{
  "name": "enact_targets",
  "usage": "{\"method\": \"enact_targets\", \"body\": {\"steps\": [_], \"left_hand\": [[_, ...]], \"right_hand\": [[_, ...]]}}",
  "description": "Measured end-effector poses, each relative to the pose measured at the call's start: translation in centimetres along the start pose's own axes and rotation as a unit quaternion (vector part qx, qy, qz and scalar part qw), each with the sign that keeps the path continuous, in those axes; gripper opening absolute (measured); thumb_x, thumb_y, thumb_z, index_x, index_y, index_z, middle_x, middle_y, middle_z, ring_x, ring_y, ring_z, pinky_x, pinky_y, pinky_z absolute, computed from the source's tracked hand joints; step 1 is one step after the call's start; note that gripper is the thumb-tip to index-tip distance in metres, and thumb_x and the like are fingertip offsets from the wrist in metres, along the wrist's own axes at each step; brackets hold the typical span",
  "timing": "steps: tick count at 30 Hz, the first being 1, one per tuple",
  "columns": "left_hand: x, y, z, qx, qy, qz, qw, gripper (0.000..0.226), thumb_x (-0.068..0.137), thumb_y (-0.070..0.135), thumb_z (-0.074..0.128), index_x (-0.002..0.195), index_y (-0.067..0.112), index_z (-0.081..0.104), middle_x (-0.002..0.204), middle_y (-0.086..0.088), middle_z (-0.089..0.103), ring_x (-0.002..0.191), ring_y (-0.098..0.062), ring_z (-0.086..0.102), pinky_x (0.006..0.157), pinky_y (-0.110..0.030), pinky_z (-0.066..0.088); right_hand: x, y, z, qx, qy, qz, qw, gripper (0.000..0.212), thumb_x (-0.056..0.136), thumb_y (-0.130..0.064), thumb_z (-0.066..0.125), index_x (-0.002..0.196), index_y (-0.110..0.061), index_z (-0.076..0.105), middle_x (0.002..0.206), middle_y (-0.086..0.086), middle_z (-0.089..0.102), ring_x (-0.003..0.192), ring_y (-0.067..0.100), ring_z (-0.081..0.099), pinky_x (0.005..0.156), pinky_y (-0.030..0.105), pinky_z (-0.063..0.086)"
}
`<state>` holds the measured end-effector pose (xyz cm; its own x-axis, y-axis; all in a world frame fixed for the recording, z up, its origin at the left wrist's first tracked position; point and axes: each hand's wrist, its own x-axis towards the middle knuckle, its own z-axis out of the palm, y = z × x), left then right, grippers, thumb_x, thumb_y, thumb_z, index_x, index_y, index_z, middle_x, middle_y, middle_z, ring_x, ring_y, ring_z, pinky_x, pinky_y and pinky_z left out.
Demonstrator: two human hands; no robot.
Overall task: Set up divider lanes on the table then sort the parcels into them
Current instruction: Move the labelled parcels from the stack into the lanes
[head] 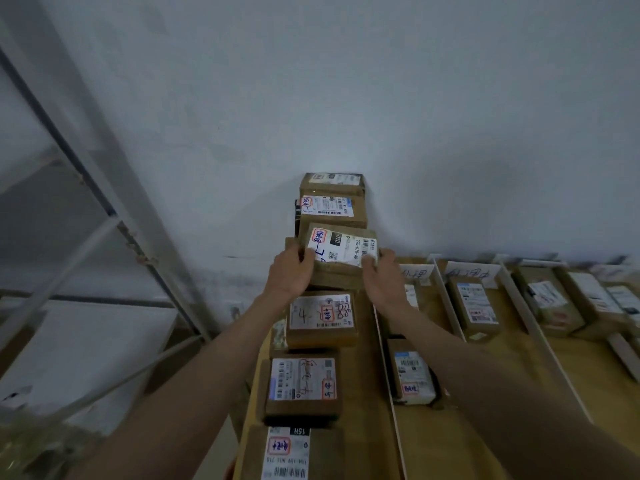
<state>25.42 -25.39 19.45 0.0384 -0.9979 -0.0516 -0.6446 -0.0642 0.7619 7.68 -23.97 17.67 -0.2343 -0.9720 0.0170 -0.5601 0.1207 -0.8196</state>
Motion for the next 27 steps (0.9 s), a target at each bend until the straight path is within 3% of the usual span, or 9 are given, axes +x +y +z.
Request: {"method": "enact_targets", "body": {"steps": [4,8,11,13,16,19,23,27], "left_hand": [[-1.0,-0.1,0.2,-0.022,-0.001,-0.005,1.0,0.025,0.102,0.043,0.042,0.1,0.02,0.054,0.096,0.005,0.063,0.087,-0.014,0.06,0.069,-0.027,0.044],[-2.6,-0.9,0.1,-0.028,-0.031,0.005,0.999,0.034,0.1,0.045,0.047,0.119,0.018,0.053,0.107,0.005,0.063,0.095,-0.015,0.062,0.077,-0.027,0.05],[-2.9,-1.2,-0.3,-0.064,-0.044,-0.008,0.997,0.033,0.097,0.045,0.053,0.119,0.02,0.053,0.113,0.002,0.067,0.099,-0.017,0.066,0.087,-0.037,0.057],[-3.0,-1.1,-0.7,-0.088,-0.038,-0.026,0.995,0.031,0.097,0.045,0.054,0.114,0.019,0.052,0.112,0.001,0.068,0.095,-0.018,0.068,0.085,-0.039,0.058],[-3.2,-0.3,-1.3,-0.071,-0.011,-0.041,0.997,0.031,0.099,0.046,0.05,0.111,0.017,0.048,0.105,0.003,0.062,0.089,-0.015,0.063,0.072,-0.026,0.053],[-3.0,0.1,-1.7,-0.058,-0.009,-0.042,0.997,0.033,0.099,0.05,0.049,0.109,0.018,0.047,0.104,0.003,0.062,0.089,-0.013,0.062,0.069,-0.024,0.052],[-3.1,0.5,-1.5,-0.072,-0.086,-0.046,0.993,0.045,0.096,0.059,0.045,0.113,0.019,0.058,0.102,-0.001,0.072,0.09,-0.016,0.069,0.086,-0.039,0.058],[-4.3,1.2,-0.6,-0.086,-0.17,-0.02,0.981,0.039,0.096,0.06,0.044,0.104,0.029,0.067,0.09,0.007,0.075,0.082,-0.009,0.072,0.08,-0.029,0.056]], "right_hand": [[0.0,0.0,0.0,0.079,0.021,0.033,0.996,0.039,0.103,-0.036,0.044,0.132,-0.011,0.038,0.133,0.008,0.042,0.113,0.019,0.049,0.093,0.037,0.052],[-0.3,0.6,-0.3,0.091,0.034,0.021,0.995,0.033,0.102,-0.03,0.048,0.128,-0.013,0.039,0.132,0.01,0.044,0.112,0.021,0.053,0.09,0.038,0.055],[-0.4,1.0,-0.5,0.091,0.028,0.013,0.995,0.029,0.101,-0.032,0.049,0.125,-0.019,0.041,0.129,0.011,0.05,0.111,0.023,0.057,0.089,0.043,0.057],[-0.5,0.9,-0.7,0.099,0.031,0.008,0.995,0.026,0.1,-0.034,0.05,0.122,-0.023,0.043,0.126,0.01,0.053,0.109,0.024,0.06,0.087,0.044,0.058],[-0.7,0.9,-1.2,0.095,0.037,-0.001,0.995,0.025,0.1,-0.031,0.051,0.123,-0.023,0.045,0.122,0.009,0.055,0.108,0.022,0.059,0.086,0.04,0.058],[-1.3,0.8,-1.9,0.098,0.033,-0.015,0.995,0.026,0.101,-0.029,0.051,0.126,-0.023,0.048,0.119,0.006,0.056,0.103,0.017,0.061,0.08,0.033,0.059],[-2.6,0.6,-3.0,0.13,0.009,-0.016,0.991,0.025,0.101,-0.024,0.051,0.125,-0.019,0.053,0.112,0.004,0.061,0.093,0.014,0.066,0.076,0.035,0.061],[-4.0,0.9,-4.5,0.176,-0.018,0.007,0.984,0.023,0.101,-0.02,0.051,0.124,-0.018,0.054,0.11,0.005,0.065,0.091,0.016,0.07,0.075,0.037,0.062]]}}
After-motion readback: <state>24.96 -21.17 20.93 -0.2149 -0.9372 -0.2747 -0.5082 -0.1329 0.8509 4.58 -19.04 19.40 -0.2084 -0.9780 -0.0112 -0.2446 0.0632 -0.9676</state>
